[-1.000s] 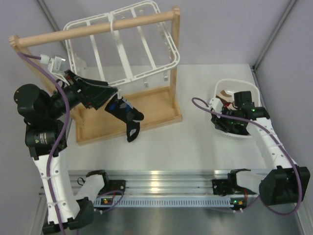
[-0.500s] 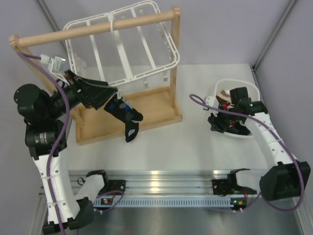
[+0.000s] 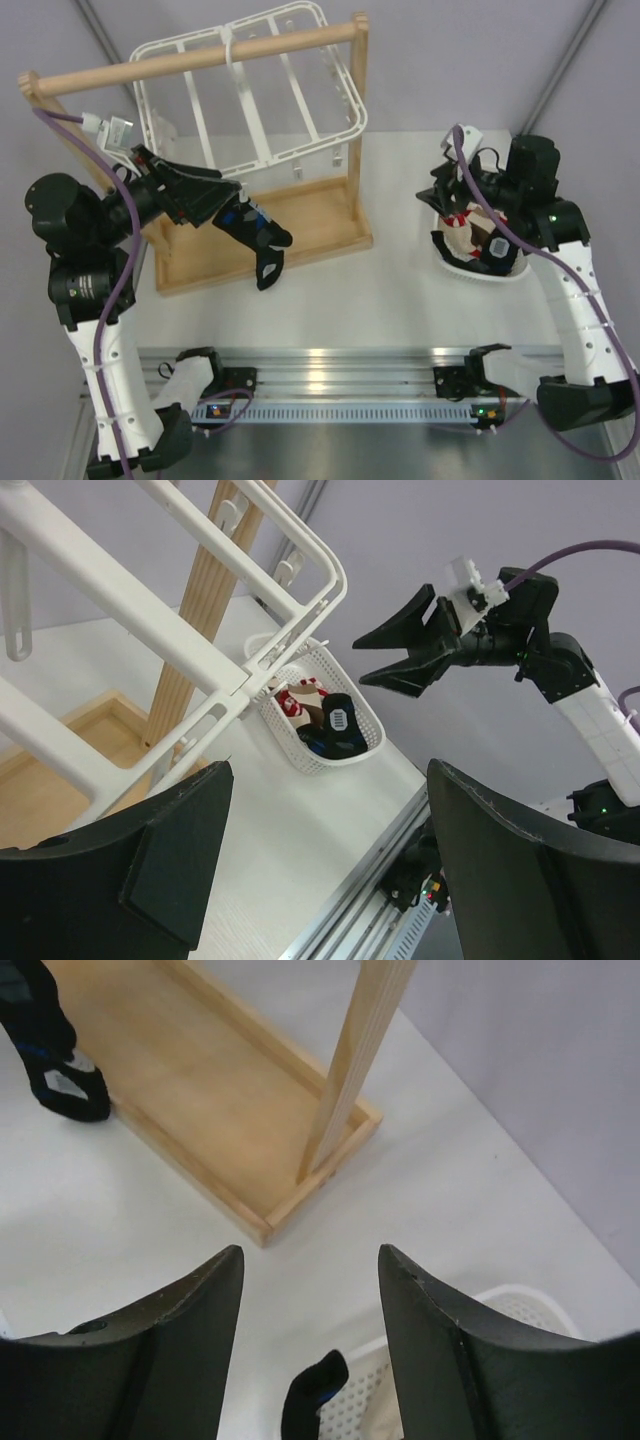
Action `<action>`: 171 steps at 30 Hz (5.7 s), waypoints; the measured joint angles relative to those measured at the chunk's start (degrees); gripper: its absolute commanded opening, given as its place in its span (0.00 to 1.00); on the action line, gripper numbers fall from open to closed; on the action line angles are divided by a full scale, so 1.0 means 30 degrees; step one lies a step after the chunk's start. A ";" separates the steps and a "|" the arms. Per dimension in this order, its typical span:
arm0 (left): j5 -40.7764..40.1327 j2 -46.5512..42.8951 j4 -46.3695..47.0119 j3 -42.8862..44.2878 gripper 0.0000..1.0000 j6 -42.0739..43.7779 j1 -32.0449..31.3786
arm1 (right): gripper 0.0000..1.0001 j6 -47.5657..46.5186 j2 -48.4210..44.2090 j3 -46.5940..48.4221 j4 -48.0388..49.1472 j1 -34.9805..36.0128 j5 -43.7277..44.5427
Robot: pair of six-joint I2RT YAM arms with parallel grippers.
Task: Clip the socks to the hanger
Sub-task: Open the clamp at the hanger.
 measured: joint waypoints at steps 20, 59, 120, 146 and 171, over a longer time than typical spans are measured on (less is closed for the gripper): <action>0.1421 0.0058 0.1056 0.0000 0.84 -0.2441 0.0007 | 0.50 0.1421 0.2783 -0.0073 1.0200 0.8160 -0.0962; 0.2113 0.0058 0.1552 0.0000 0.85 -0.2871 0.0007 | 0.18 0.3810 0.4131 -0.1056 1.6378 0.8284 0.0597; -1.0469 0.9857 -1.0564 1.2655 0.57 1.0848 -1.5518 | 0.00 0.3279 0.4393 0.2841 0.9581 1.1533 0.5246; -1.4105 0.8306 -1.0193 0.9063 0.86 0.8335 -1.5832 | 0.00 0.2652 0.4430 0.3585 0.8670 1.2101 0.5297; -1.6269 0.7329 -0.6856 0.6127 0.75 0.3628 -1.5875 | 0.00 0.2608 0.4816 0.3876 0.7759 1.2517 0.6980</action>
